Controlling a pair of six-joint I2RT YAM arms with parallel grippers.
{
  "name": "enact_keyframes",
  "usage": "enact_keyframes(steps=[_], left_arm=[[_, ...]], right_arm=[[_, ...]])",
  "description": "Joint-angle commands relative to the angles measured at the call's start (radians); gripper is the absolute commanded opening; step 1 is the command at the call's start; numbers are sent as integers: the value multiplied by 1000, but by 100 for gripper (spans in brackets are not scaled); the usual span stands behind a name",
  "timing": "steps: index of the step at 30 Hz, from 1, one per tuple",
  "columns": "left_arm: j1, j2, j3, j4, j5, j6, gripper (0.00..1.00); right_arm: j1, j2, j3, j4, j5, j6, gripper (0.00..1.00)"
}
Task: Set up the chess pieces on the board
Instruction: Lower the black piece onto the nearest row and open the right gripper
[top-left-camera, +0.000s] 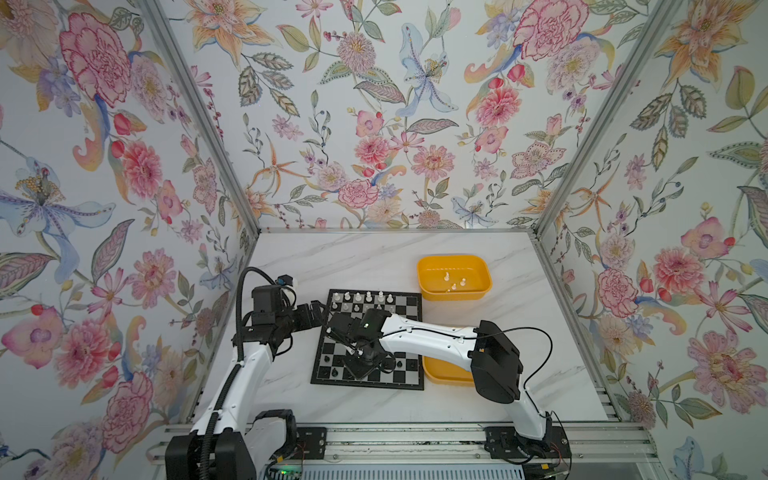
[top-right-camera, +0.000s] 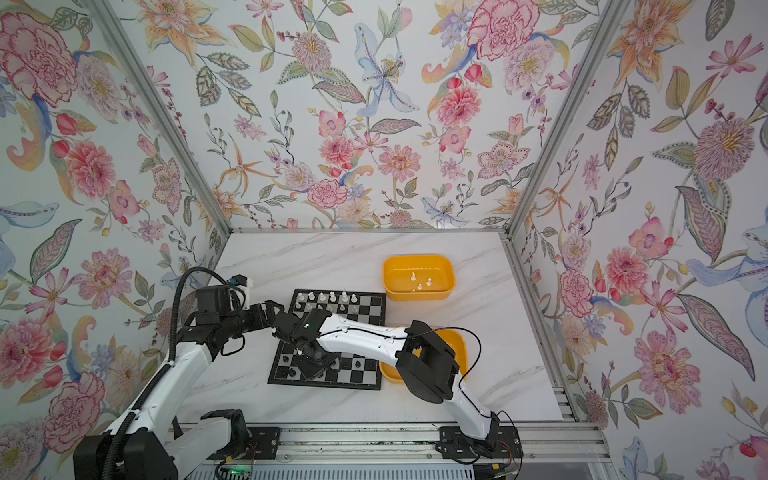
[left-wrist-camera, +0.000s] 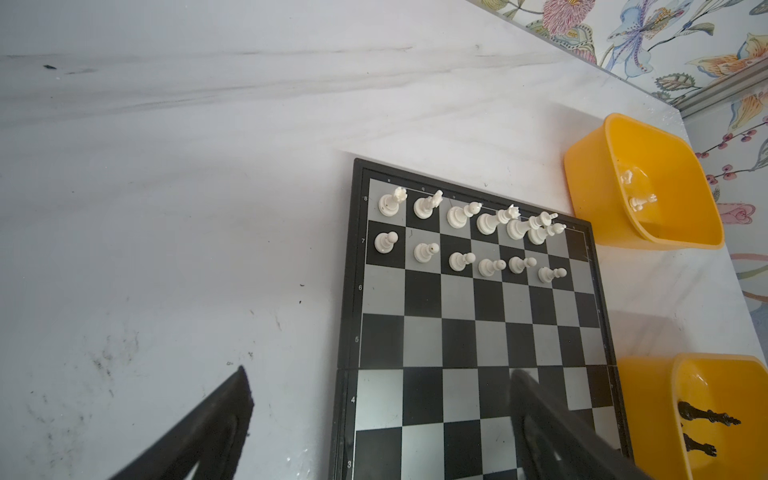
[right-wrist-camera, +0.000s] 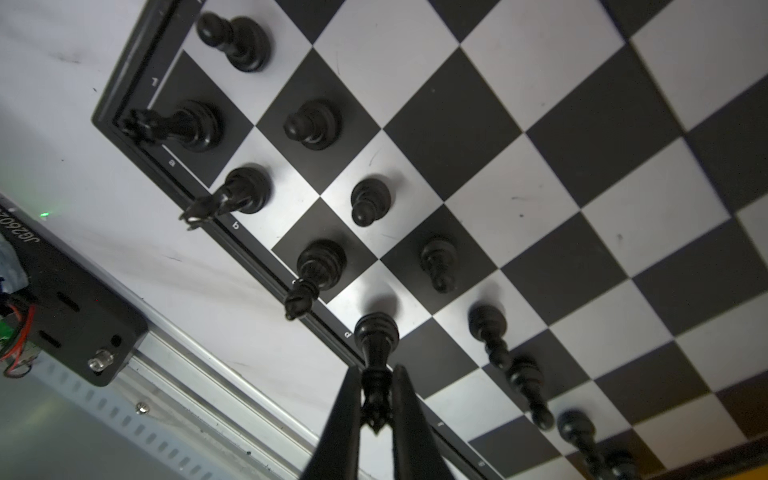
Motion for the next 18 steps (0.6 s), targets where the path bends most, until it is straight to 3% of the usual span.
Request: enact_keyframes(steps=[1,18], left_arm=[[11,-6,-13,10,11,2,97],[11,-6,-37,44,21,-19,97]], right_arm=[[3,19,12,-21,-7,-14,16],[-12,20,12,-21,-20,-29,24]])
